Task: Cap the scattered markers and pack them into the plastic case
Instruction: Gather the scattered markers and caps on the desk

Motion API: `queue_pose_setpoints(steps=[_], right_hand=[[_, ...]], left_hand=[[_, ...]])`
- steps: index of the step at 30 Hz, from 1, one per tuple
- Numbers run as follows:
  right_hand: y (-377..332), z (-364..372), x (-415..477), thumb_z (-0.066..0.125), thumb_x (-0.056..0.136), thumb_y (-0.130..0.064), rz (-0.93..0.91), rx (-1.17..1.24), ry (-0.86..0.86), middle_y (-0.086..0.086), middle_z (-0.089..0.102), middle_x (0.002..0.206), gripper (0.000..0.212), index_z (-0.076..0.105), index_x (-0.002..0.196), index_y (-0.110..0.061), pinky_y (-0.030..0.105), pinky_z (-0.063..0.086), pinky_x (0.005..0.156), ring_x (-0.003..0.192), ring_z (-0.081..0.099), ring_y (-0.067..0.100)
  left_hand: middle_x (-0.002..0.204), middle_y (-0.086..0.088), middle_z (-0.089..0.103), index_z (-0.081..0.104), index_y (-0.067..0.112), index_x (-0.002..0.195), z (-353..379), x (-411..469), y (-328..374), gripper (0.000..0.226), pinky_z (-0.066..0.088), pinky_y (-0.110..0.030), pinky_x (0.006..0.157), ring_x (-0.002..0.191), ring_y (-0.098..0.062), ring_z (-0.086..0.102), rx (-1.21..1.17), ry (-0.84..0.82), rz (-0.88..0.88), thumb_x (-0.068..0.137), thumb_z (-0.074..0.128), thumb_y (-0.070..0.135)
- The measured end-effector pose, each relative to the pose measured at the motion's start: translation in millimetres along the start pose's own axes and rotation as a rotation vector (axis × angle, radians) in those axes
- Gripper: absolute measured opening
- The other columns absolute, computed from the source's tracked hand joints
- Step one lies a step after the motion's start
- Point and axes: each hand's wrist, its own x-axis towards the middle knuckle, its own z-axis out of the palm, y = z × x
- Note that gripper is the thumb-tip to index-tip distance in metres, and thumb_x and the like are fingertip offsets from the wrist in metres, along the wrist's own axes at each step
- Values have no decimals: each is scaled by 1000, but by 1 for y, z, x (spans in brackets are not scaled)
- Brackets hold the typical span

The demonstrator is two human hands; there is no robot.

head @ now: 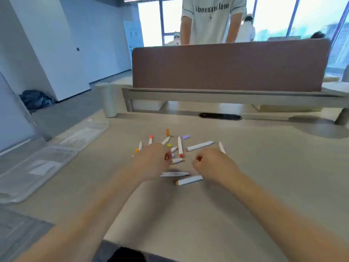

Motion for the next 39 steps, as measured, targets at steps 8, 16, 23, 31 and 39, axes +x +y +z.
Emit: queue_pose_setpoints(steps=[8, 16, 23, 31, 39], right_hand=[[-15, 11, -38, 44, 99, -33, 28, -120, -42, 7, 64, 109, 24, 61, 102, -17, 28, 38, 73, 93, 58, 25], [-31, 19, -57, 61, 93, -21, 87, -460, -145, 8, 62, 122, 38, 54, 128, -9, 35, 50, 85, 108, 62, 27], [-22, 2, -64, 66, 90, -15, 240, -428, -325, 11, 52, 140, 61, 38, 144, -7, 41, 45, 101, 128, 52, 30], [13, -31, -67, 53, 95, -13, 160, -343, -180, 12, 63, 118, 31, 55, 126, -10, 29, 43, 65, 95, 63, 26], [49, -35, 22, 55, 88, -9, 183, -221, 52, 3, 54, 76, 8, 55, 81, -13, 26, 29, 49, 65, 48, 18]], left_hand=[[101, 0, 66, 72, 24, 100, 10, -32, 12, 20, 52, -34, 87, 99, -26, 63, 152, -128, 21, 90, 56, 21], [115, -11, 62, 57, 11, 108, 16, -44, 7, 18, 46, -33, 83, 104, -29, 59, 51, -46, -63, 98, 48, 23], [110, -5, 63, 44, 20, 94, 3, -33, 20, 11, 45, -34, 69, 97, -18, 58, -248, 42, -124, 102, 43, 13], [108, -3, 64, 53, 16, 111, 7, 10, 49, 14, 42, -23, 55, 70, -12, 52, -344, 81, -26, 100, 47, 11], [101, -7, 61, 53, 12, 109, 18, 76, 58, 15, 56, -37, 80, 89, -22, 61, -178, 31, -82, 95, 54, 8]])
